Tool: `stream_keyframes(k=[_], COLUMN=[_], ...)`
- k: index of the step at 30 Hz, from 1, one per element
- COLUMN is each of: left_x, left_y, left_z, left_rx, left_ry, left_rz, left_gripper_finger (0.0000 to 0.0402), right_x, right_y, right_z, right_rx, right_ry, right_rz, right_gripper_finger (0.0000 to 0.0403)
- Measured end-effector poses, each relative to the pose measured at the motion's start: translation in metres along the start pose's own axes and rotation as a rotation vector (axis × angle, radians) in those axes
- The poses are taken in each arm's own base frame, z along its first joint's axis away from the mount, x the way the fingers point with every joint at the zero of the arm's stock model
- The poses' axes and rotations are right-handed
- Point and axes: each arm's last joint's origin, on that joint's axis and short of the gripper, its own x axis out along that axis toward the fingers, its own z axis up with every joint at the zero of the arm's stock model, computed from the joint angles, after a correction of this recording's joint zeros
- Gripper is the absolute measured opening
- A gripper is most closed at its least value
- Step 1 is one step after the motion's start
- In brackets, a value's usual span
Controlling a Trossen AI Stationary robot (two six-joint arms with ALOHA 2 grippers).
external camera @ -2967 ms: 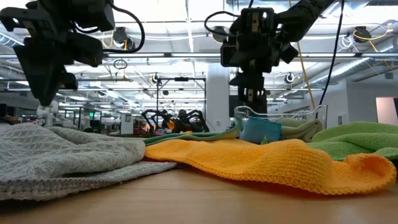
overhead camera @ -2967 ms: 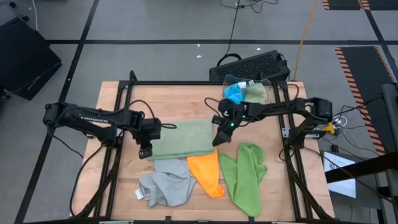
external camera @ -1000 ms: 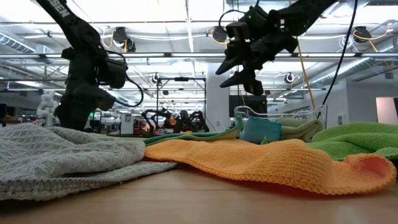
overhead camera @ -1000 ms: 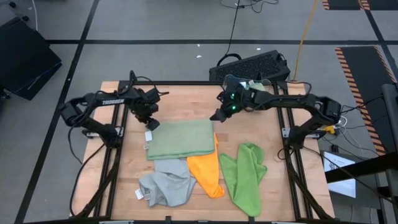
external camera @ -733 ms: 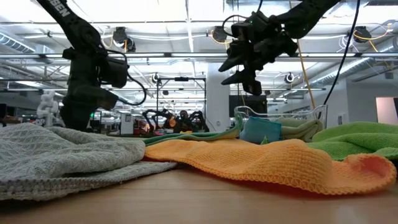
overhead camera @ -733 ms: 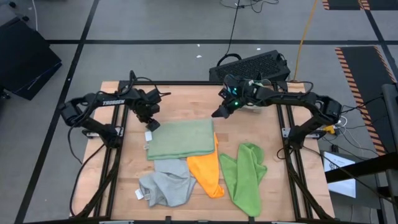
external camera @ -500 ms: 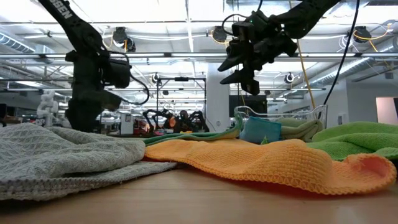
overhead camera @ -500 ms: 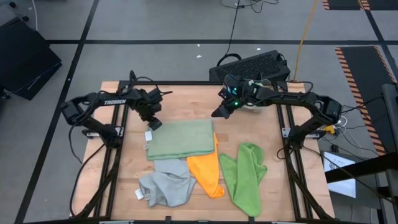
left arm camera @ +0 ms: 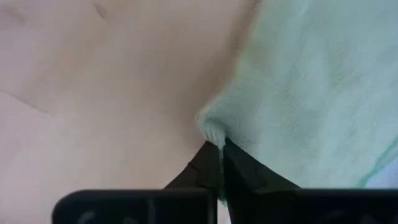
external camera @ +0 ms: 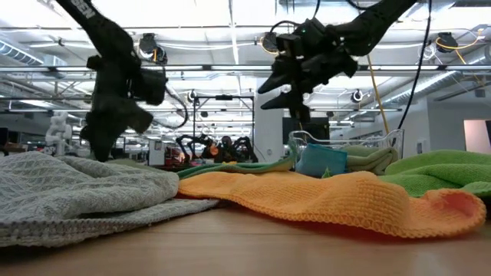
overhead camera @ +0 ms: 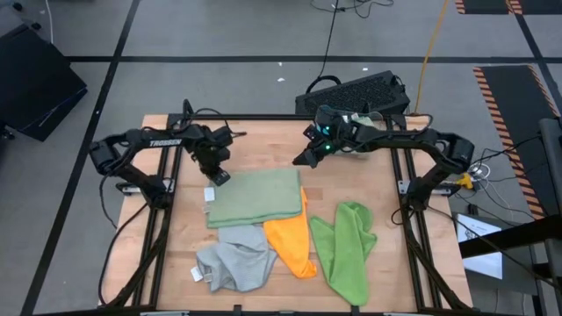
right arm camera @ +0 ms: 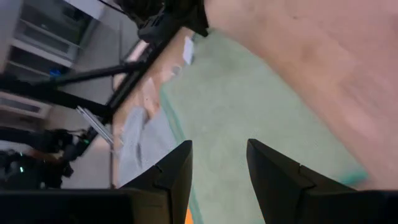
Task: Fold microfiber towels
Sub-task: Fold the light green microfiber towel
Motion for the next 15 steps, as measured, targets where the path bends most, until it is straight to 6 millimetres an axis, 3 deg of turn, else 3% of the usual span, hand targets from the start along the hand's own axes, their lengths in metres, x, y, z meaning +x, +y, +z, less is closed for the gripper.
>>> stream_keyframes(k=[4, 9, 15], left_x=[-0.018, -0.041, -0.061], left_y=[-0.015, -0.043, -0.071], left_z=[0.002, 0.009, 0.015], left_rx=[0.016, 0.037, -0.061], left_ry=[-0.006, -0.059, -0.128], left_rz=[0.015, 0.007, -0.033], left_gripper_finger=[0.0007, 0.001, 0.0005], right_x=[0.018, 0.042, 0.074], right_y=[0.002, 0.008, 0.0], right_z=[0.008, 0.032, 0.055], right_rx=[0.008, -0.096, -0.268], right_ry=[-0.002, -0.008, -0.001], right_rz=[0.026, 0.052, 0.078], right_gripper_finger=[0.0146, 0.0146, 0.0158])
